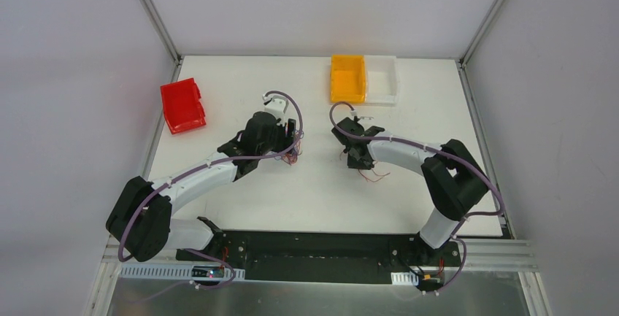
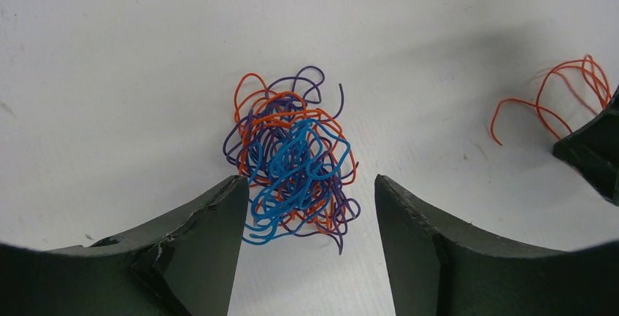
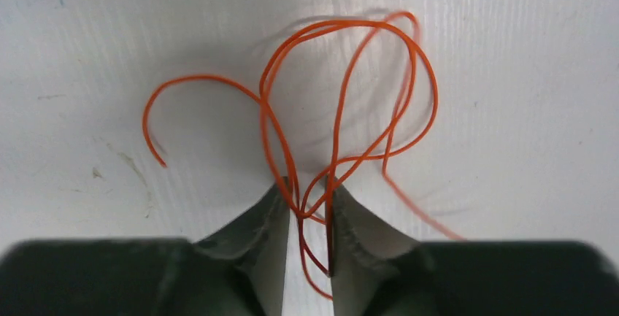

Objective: Untangle the cables

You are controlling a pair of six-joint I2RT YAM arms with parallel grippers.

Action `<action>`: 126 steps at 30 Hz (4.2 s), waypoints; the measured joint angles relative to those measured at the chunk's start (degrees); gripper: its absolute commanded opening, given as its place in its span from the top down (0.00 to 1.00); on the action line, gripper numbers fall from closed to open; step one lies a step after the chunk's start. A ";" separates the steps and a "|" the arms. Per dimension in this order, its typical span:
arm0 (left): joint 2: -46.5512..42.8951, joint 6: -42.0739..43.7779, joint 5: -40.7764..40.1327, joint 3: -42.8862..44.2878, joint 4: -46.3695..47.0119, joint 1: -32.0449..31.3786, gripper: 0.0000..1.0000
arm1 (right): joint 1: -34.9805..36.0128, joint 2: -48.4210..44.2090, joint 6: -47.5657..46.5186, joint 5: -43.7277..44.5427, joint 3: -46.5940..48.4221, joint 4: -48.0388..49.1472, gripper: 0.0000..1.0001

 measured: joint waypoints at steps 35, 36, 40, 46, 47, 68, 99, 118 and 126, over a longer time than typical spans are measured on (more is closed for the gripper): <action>-1.66 0.24 -0.70 0.00 0.00 -0.02 0.34 | -31.01 10.40 -0.66 -41.72 47.12 1.05 1.00; -1.70 0.33 -0.79 -0.02 0.00 -0.02 0.34 | -32.26 12.35 0.44 -43.19 48.72 1.46 1.00; -1.92 0.74 -1.64 -0.02 0.00 -0.02 0.34 | -36.04 20.28 3.87 -46.29 53.55 3.87 1.00; -1.95 1.42 -2.03 -0.02 0.02 -0.02 0.34 | -39.95 32.02 6.97 -48.33 58.69 6.40 1.00; -1.95 1.46 -2.03 -0.02 0.02 -0.02 0.34 | -40.33 33.55 6.95 -47.60 58.99 6.69 1.00; -1.99 1.64 -3.10 -0.15 0.02 -0.02 0.34 | -31.26 42.03 -4.52 -21.42 61.18 -1.27 1.00; -2.60 1.66 -3.45 -0.33 0.00 -0.02 0.34 | -29.55 8.31 -9.92 -16.90 19.93 -1.38 0.89; -2.62 1.68 -3.65 -0.33 0.00 -0.02 0.34 | -30.45 14.56 -11.32 -13.97 29.64 -6.01 0.46; -2.73 1.68 -3.67 -0.33 0.00 -0.02 0.34 | -30.45 9.60 -11.76 -13.33 29.99 -7.80 0.42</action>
